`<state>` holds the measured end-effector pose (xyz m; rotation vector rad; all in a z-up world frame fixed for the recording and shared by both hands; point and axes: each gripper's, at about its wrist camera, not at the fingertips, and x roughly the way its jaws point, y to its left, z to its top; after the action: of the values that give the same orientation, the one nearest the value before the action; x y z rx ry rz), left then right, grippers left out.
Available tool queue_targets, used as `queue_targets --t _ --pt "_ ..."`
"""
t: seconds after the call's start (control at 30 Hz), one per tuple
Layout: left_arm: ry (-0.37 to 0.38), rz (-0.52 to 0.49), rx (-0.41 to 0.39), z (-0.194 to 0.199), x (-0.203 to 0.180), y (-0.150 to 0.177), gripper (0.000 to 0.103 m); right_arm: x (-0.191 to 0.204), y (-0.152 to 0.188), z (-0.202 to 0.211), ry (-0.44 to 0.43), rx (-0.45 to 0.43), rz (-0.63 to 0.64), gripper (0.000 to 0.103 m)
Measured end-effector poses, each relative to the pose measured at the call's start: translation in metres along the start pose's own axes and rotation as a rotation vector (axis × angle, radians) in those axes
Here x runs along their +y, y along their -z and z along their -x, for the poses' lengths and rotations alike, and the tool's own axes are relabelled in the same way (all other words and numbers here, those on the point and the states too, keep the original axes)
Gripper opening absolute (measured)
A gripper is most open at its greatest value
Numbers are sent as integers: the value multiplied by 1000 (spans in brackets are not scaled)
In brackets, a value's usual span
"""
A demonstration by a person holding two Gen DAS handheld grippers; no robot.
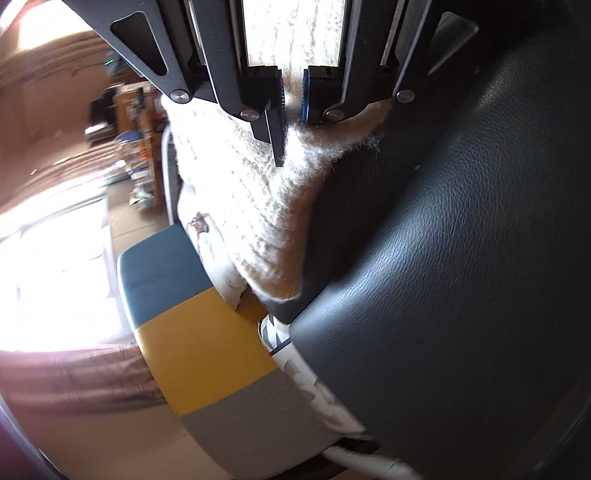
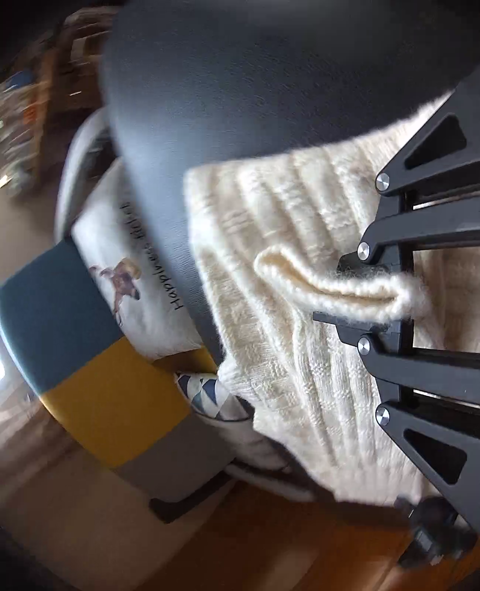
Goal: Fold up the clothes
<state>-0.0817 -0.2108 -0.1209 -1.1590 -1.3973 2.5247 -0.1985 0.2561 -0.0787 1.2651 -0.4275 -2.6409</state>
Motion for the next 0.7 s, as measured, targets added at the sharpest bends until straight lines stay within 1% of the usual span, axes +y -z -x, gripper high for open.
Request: queue_targets --t 0.07,0.1,0.17,0.23,0.27,0.33,0.4,0.47,0.5,0.6,0.63,0.67,0.7 --pt "-36 -80 -21 2 -11 0 7 26 -3 12 99 -56 167 8" --pt "-58 -118 -22 1 -16 2 7 30 -3 8 137 -57 202 8" --pt "-100 -196 -25 0 -24 4 7 28 -4 -17 174 2 207 8" --pt "-143 -273 -27 -1 -32 7 7 20 1 -28 171 14 182 8" --pt "-134 -263 0 -4 -28 8 7 15 4 -30 161 12 163 9" --pt "-44 -190 45 1 -12 5 9 5 5 -31 104 8 104 9" --pt "49 -77 98 9 11 -3 11 -4 4 -32 37 5 44 12" --pt "105 -7 125 19 25 -10 12 -9 4 -33 4 0 23 12" --pt "119 4 134 25 30 -12 12 -10 4 -33 -3 -3 18 13" --pt "196 17 171 35 32 -19 12 -18 4 -34 -41 -8 -21 16" --pt "213 6 192 37 30 -21 12 -20 4 -34 -55 -9 -35 16" --pt "217 -6 204 39 28 -23 13 -23 4 -34 -67 -10 -47 17" --pt "211 -14 198 42 27 -25 15 -25 4 -34 -76 -11 -55 17"
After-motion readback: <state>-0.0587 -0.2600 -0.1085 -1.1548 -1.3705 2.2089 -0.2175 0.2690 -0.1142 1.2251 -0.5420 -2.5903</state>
